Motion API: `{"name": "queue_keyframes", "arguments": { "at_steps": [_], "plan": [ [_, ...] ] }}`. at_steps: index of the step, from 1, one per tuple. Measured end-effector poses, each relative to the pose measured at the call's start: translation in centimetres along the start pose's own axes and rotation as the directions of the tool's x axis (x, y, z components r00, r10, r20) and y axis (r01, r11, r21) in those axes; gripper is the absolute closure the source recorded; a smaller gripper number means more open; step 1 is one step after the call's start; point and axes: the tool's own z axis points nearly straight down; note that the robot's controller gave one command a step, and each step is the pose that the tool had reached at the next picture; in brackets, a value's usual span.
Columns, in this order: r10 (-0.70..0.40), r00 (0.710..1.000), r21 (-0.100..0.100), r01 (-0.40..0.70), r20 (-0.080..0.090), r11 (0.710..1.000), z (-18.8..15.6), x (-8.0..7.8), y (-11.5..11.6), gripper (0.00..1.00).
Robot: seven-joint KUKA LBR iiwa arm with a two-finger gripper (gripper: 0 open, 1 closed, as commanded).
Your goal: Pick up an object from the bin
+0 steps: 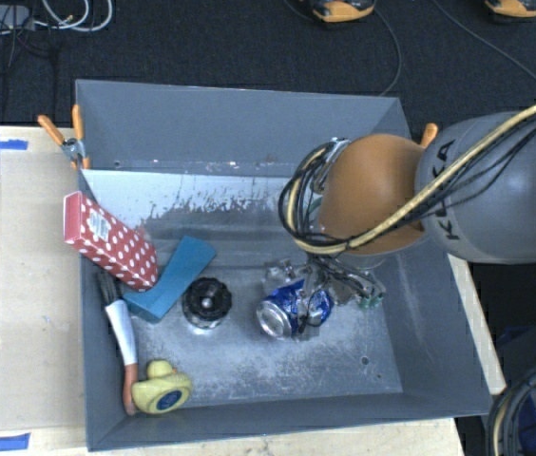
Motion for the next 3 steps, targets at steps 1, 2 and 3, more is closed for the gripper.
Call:
{"name": "queue_keyframes", "arguments": {
  "at_steps": [1,2,3],
  "plan": [
    [-0.011,0.999,-0.010,0.011,-0.034,1.000,-0.9,1.7,0.5,1.00],
    [-0.014,1.000,-0.004,0.014,-0.013,1.000,-8.2,0.3,0.4,1.00],
    [0.030,0.999,-0.011,-0.030,-0.036,0.999,7.2,-0.4,-0.7,1.00]
  ]
}}
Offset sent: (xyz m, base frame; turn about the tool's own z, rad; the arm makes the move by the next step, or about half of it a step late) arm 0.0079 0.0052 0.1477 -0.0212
